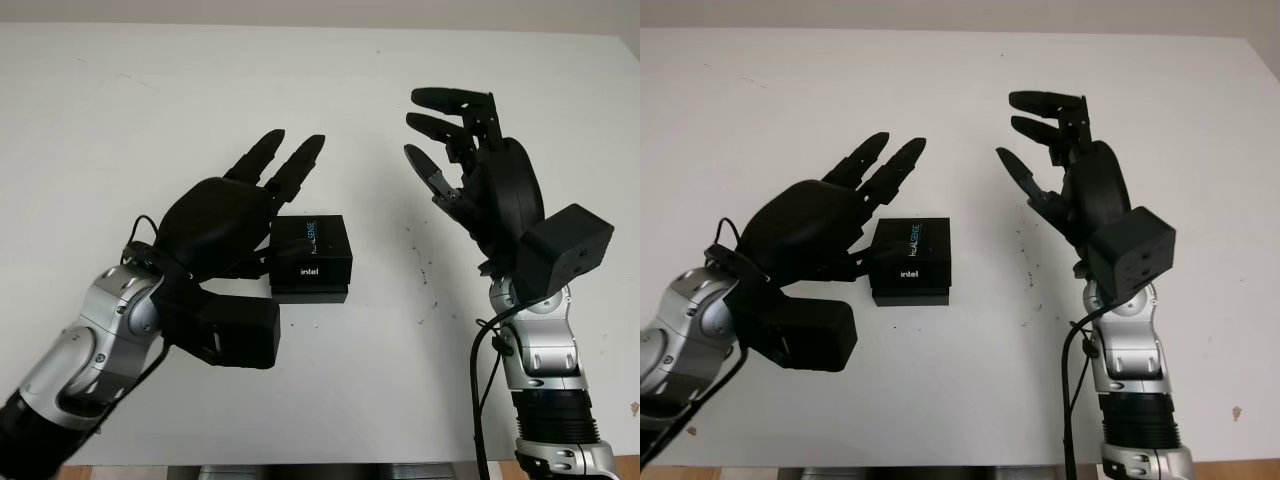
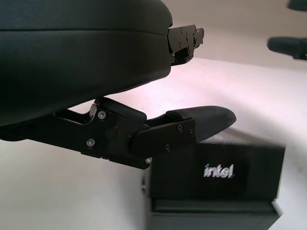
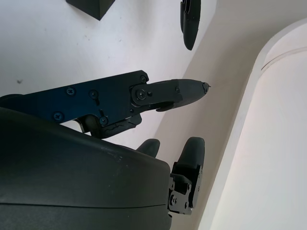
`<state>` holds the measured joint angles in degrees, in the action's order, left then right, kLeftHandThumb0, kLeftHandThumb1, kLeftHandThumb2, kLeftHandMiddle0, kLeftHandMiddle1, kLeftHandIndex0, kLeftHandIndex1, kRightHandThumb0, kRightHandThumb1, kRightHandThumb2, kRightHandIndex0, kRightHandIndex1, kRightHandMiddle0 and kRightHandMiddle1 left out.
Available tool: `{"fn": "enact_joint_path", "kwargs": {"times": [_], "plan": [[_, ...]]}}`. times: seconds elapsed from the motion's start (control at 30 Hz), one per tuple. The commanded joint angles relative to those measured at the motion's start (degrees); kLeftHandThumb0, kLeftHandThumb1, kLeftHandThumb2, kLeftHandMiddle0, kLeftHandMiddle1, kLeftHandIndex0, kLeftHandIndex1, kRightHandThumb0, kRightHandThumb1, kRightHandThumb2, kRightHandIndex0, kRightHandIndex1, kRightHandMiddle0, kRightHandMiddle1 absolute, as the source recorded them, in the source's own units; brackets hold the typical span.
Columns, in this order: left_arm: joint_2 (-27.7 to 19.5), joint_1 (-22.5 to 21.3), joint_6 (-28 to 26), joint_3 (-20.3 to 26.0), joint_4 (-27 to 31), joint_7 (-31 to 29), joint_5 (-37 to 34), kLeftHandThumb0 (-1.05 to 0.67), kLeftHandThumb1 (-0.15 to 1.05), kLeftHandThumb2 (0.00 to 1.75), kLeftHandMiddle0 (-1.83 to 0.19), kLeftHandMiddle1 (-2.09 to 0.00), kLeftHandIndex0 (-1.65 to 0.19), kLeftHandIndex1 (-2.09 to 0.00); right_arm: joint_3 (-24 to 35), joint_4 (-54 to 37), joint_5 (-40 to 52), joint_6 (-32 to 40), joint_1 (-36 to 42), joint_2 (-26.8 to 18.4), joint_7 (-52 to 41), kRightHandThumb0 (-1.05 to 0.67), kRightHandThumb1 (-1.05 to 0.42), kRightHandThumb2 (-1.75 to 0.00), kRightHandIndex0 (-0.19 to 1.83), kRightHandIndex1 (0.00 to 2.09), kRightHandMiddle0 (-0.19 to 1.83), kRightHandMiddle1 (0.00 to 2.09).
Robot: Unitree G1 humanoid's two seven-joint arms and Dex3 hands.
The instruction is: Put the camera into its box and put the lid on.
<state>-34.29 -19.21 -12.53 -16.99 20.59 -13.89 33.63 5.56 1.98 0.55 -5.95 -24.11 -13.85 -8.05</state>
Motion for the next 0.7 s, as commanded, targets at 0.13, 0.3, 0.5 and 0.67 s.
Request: {"fn": "enact_joint_path", "kwargs": {"times": [0.13, 0.3, 0.5, 0.67], "plan": [[5.9, -1.7, 1.3, 4.1, -5.9, -0.4, -5.8, -0.67, 1.05, 0.62, 0.19, 0.00, 0.19, 0.00, -0.5, 3.2, -1.0, -0.7, -3.7, -1.7, -1.1, -0.55, -1.05, -0.20, 0.03, 0.96, -0.08, 1.17], [5.6, -9.6, 3.3, 11.0, -16.9, -13.9, -24.6, -0.80, 1.05, 0.50, 0.19, 0.00, 0.19, 0.00, -0.8, 6.7, -0.9, -1.4, -7.1, -2.2, -2.7, -0.52, -1.05, -0.21, 0.01, 0.94, -0.07, 1.19], [-0.5, -21.2, 5.2, 13.9, -32.6, -36.2, -38.1, -1.04, 1.05, 0.17, 0.19, 0.00, 0.19, 0.00, -1.0, 7.7, -2.3, -1.5, -7.9, -2.5, -2.4, -0.50, -1.05, -0.20, 0.01, 0.95, -0.10, 1.23], [-3.2, -27.5, 6.6, 13.7, -40.8, -48.7, -41.9, -1.05, 1.05, 0.14, 0.19, 0.00, 0.19, 0.00, -1.0, 7.2, -3.4, -0.4, -7.1, -2.5, -1.5, -0.47, -1.05, -0.20, -0.01, 0.92, -0.10, 1.21]]}}
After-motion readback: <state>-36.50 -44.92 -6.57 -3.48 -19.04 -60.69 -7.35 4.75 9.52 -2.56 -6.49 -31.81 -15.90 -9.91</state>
